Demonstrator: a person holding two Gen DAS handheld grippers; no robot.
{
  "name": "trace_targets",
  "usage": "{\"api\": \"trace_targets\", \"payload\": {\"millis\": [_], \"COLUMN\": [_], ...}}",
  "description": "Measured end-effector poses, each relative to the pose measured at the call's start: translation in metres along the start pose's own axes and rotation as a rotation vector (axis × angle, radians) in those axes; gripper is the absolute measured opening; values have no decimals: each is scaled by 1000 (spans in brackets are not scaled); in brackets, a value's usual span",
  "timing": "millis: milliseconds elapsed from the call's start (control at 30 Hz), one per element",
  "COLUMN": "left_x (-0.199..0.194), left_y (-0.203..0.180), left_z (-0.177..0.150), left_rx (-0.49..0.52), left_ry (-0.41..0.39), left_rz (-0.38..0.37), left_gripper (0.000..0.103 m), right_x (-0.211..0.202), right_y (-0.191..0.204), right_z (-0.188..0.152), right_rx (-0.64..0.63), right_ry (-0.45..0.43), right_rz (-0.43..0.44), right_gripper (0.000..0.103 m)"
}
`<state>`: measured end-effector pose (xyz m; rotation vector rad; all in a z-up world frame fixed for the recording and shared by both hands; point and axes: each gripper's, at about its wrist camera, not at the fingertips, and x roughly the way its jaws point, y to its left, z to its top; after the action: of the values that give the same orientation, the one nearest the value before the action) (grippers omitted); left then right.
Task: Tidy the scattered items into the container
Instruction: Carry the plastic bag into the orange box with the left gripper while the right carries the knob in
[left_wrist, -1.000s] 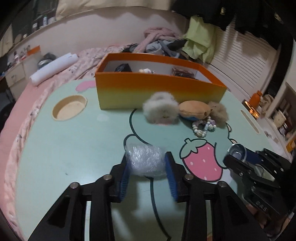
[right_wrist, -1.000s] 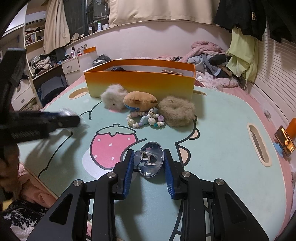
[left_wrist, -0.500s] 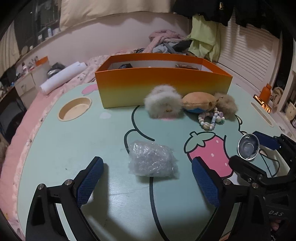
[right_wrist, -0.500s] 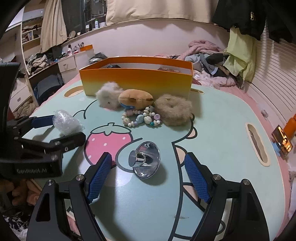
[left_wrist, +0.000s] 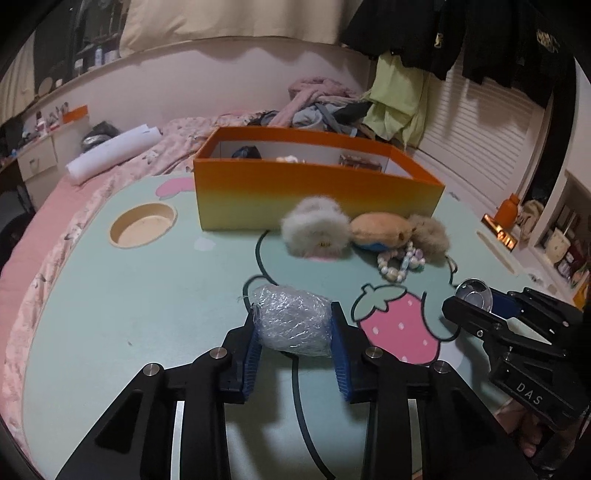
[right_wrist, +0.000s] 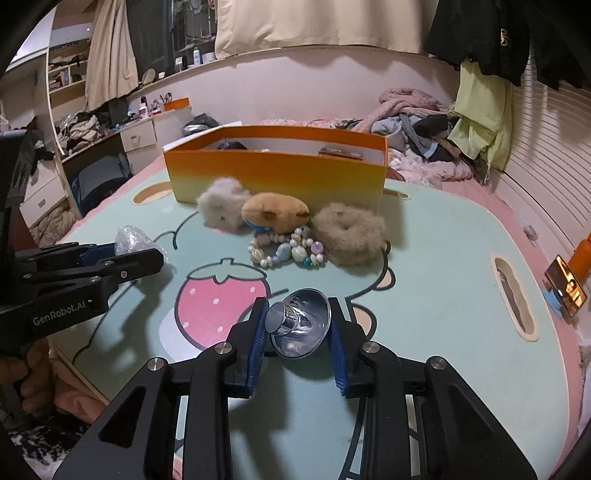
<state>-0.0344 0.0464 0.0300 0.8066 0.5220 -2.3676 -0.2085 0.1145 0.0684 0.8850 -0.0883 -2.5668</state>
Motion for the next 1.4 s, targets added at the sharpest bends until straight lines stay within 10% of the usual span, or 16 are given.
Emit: {"api": "trace_targets", "payload": {"millis": [333,600,767,900,1000,1400], "left_x": [-21,63,99,110,101,21], "left_y": [-3,5,6,10,15,9], "left_z": [103,168,165,158,156,110], "left_rx": [84,47,33,7,-13,26], "left_ry": [-100,42,93,107,71,-27], "left_rz": [23,-5,2,-7,8,11], "left_gripper": [32,33,34,53,73,94], "right_x": [-14,51,96,107,100,26], "right_y": [-4,-25,-29,-37,-39,-28], "right_z": [93,156,161,160,163,137], "right_rx": [-7,63,43,73,89,123], "right_ry": [-109,-25,57,66,43,-79], "right_rz": [50,120,48,16,-6,-13], "right_gripper": [32,32,32,41,64,70]}}
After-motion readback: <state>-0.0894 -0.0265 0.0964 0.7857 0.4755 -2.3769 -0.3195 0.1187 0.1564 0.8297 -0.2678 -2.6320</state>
